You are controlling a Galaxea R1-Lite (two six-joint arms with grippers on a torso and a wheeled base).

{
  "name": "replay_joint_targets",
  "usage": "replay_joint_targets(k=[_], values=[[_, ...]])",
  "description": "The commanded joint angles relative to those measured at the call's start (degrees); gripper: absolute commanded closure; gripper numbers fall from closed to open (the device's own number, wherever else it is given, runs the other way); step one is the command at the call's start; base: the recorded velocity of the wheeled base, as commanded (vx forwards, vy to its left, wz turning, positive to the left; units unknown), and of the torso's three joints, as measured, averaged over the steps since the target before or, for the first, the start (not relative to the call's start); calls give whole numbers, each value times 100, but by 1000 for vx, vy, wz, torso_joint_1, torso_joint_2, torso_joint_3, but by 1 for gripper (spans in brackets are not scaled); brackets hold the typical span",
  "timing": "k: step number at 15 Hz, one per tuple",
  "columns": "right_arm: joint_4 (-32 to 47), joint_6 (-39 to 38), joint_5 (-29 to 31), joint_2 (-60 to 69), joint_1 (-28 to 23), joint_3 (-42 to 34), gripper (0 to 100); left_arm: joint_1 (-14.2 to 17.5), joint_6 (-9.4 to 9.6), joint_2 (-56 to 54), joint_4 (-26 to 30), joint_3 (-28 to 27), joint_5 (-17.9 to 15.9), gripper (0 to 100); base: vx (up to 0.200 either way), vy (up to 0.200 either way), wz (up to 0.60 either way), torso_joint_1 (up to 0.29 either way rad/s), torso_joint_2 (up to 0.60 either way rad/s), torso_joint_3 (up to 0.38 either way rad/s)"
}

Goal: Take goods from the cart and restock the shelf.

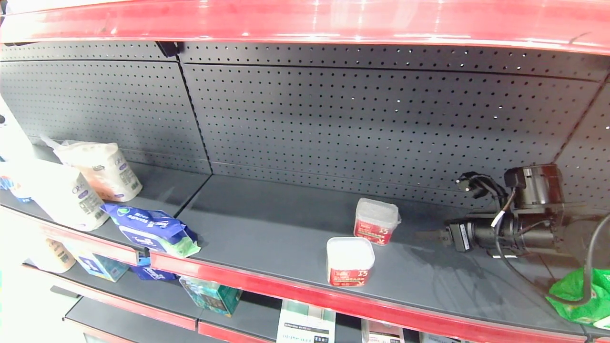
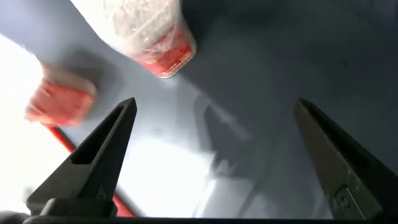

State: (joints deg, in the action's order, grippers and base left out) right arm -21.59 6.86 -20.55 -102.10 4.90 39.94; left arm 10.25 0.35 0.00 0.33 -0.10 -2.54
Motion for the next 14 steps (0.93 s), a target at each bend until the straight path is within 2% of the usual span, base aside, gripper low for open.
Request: replay_joint_targets(k=[1,3,5,9,14], values=[[-3,-133,69,243,134,-135,0,3,0,0,2,1,-1,0,0,0,0,0,0,0],[6,-1539,421,322,362,-179,0,3,0,0,2,1,7,0,0,0,0,0,0,0],[173,-2137,570,383,556,-197,0,3,0,0,2,1,7,0,0,0,0,0,0,0],[445,-2752,596,401,978,-144,0,3,0,0,2,1,-1,0,0,0,0,0,0,0],[436,-2813,596,-3,1101,164,0,3,0,0,2,1,-1,0,0,0,0,0,0,0]])
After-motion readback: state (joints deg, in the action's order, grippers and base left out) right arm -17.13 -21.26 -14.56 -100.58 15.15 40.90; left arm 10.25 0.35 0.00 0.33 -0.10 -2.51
